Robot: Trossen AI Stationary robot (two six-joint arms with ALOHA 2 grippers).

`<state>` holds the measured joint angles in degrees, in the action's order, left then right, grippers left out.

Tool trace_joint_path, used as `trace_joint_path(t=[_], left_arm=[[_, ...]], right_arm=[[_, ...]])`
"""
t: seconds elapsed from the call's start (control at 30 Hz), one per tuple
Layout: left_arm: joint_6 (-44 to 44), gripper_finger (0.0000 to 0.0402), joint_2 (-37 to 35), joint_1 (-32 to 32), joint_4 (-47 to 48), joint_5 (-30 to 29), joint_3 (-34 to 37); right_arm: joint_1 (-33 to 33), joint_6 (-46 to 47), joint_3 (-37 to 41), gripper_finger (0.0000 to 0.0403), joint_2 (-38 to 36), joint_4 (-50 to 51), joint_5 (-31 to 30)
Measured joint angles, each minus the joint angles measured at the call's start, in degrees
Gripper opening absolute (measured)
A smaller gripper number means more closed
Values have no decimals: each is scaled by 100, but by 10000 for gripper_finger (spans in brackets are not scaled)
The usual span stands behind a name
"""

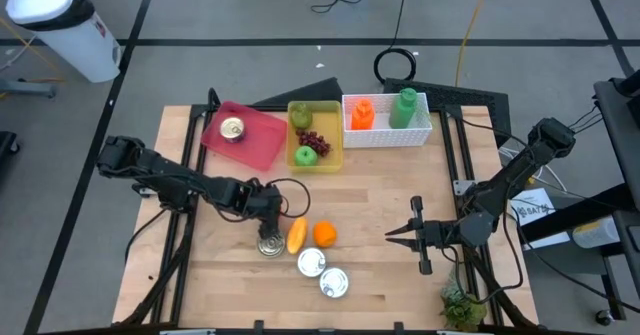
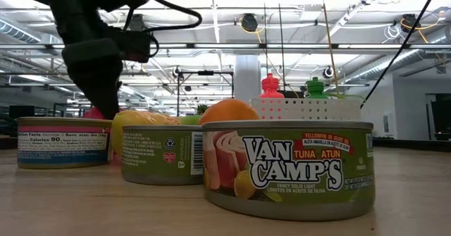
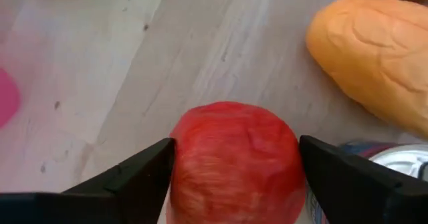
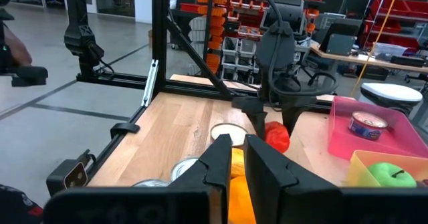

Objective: Pick & Place Food Item
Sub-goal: Put the red apple into the yellow bin

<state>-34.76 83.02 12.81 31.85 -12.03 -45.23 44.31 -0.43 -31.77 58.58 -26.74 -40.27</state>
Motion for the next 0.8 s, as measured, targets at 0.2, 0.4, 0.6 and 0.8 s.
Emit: trace_joint_path(t=[0.2, 0.4, 0.6, 0.8], left_arm=[[96, 346, 2, -6, -23, -169, 0], [-83, 325, 2, -42, -25, -253, 0], [-27, 278, 286, -42, -74, -472, 5], [-249, 264, 535, -167, -217, -491, 11]], right_arm=[[0, -22, 0, 32, -1, 0, -7], [2, -24, 0, 32, -1, 0, -11], [1, -24, 0, 32, -1, -2, -13], [0, -26, 0, 31, -1, 0, -13]])
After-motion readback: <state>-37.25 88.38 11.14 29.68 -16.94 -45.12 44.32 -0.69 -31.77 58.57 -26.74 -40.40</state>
